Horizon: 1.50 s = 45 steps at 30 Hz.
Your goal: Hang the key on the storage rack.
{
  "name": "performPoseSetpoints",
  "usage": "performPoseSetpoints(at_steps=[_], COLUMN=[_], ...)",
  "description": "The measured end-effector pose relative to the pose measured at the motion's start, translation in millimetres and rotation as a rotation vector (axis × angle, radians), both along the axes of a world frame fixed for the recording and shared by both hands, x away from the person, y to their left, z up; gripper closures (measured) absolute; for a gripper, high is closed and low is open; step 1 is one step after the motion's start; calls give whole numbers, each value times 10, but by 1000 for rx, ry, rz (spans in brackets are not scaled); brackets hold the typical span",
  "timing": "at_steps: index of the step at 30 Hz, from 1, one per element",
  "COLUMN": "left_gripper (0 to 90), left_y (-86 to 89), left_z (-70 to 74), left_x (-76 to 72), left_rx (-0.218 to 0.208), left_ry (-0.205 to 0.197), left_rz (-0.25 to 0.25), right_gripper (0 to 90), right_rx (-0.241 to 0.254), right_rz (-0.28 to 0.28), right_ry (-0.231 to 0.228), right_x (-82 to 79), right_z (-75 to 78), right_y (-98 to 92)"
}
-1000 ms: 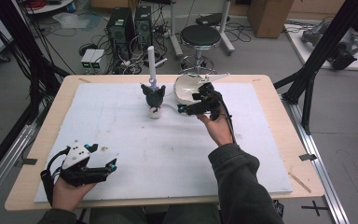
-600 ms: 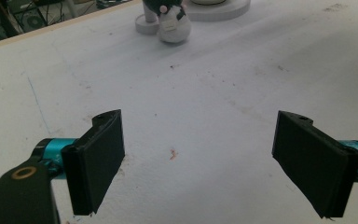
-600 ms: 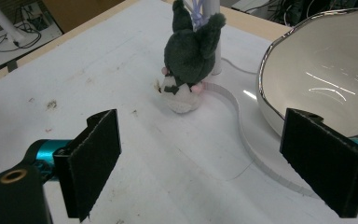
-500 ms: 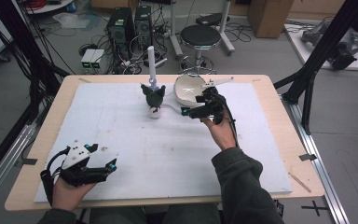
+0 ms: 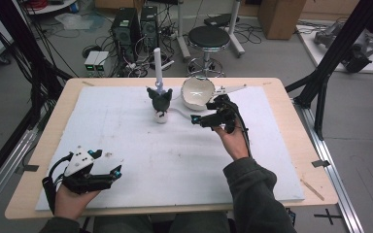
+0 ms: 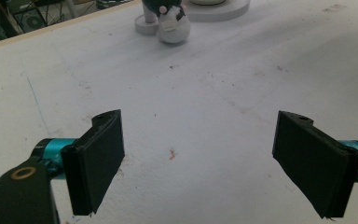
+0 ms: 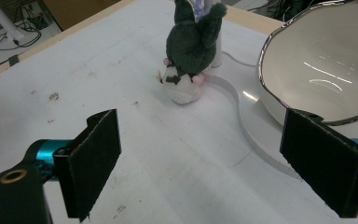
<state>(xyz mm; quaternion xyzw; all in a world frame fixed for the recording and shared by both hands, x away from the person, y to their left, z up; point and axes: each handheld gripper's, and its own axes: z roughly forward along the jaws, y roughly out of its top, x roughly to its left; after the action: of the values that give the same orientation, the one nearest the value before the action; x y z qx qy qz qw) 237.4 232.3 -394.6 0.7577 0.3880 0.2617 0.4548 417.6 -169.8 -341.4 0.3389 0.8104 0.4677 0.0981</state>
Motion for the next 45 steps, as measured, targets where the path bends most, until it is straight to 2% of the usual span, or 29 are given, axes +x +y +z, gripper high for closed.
performPoseSetpoints(at_steps=[24,31,34,39,45], left_gripper=[169,169,169,169,169], left_y=[1,3,6,4,9], left_z=[2,3,4,3,5], left_x=[-3,-5,-5,-3,-1], left_rx=[2,1,2,0,0], left_ry=[-3,-4,-3,-4,-2], left_rz=[-1,-1,-1,-1,-3], right_gripper=[116,116,115,115,115], right_rx=[-4,-4,-4,-5,-6], right_rz=[-6,-8,-11,-13,-16], right_ry=[11,-11,-2,-12,2], right_x=[-144,-193,-215,-248,-292], right_z=[-84,-85,-104,-140,-151], right_y=[-156,-174,-191,-231,-276])
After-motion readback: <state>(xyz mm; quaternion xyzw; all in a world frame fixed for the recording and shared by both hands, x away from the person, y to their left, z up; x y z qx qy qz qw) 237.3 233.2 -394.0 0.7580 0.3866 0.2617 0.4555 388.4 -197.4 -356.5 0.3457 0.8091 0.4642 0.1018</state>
